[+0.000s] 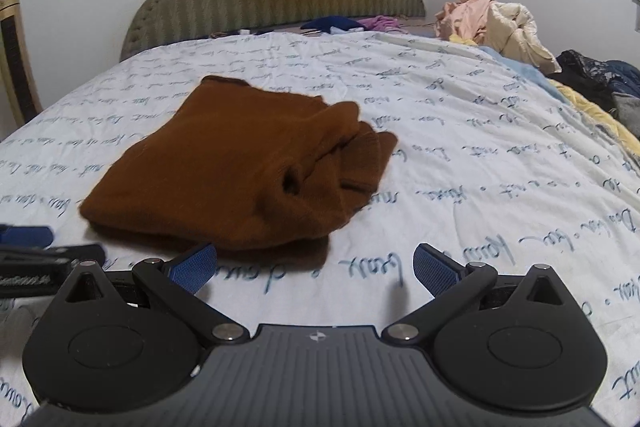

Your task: Fold small clothes

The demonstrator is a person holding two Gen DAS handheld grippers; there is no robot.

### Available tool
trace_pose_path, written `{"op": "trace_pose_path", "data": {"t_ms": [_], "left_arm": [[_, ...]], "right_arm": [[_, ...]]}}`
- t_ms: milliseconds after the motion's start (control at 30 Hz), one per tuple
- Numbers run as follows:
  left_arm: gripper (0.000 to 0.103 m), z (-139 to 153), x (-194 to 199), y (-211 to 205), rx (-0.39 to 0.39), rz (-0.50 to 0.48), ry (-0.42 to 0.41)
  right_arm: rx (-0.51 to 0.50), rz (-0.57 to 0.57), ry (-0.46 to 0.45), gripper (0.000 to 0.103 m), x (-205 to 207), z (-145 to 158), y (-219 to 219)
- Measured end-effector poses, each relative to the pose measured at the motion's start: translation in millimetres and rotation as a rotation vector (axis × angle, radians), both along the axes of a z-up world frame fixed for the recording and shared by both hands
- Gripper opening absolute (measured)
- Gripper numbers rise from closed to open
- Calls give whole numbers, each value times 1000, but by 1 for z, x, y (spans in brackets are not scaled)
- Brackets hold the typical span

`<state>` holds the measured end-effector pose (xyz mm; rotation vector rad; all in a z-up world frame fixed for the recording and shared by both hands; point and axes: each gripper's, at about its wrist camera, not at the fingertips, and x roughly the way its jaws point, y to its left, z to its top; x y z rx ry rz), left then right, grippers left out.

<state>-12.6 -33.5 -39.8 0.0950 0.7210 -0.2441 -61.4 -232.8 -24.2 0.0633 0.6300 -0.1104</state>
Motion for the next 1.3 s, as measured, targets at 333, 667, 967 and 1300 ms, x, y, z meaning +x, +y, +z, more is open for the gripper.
{"op": "trace_pose_path", "data": {"t_ms": [333,667,967,1300], "left_arm": [[84,-9,-2,-4,46,22,-58],[92,-15,-5,-9,71,31,-92],[101,-18,2,-4,41,57,-62],[101,-18,2,-3,31,58,-63]], "right_arm": [[266,99,57,103,-18,15,5],[-25,-54,22,103,8,-28,9],[-25,-40,14,103,16,-35,5],[-42,-30,5,103,11,-36,11]]}}
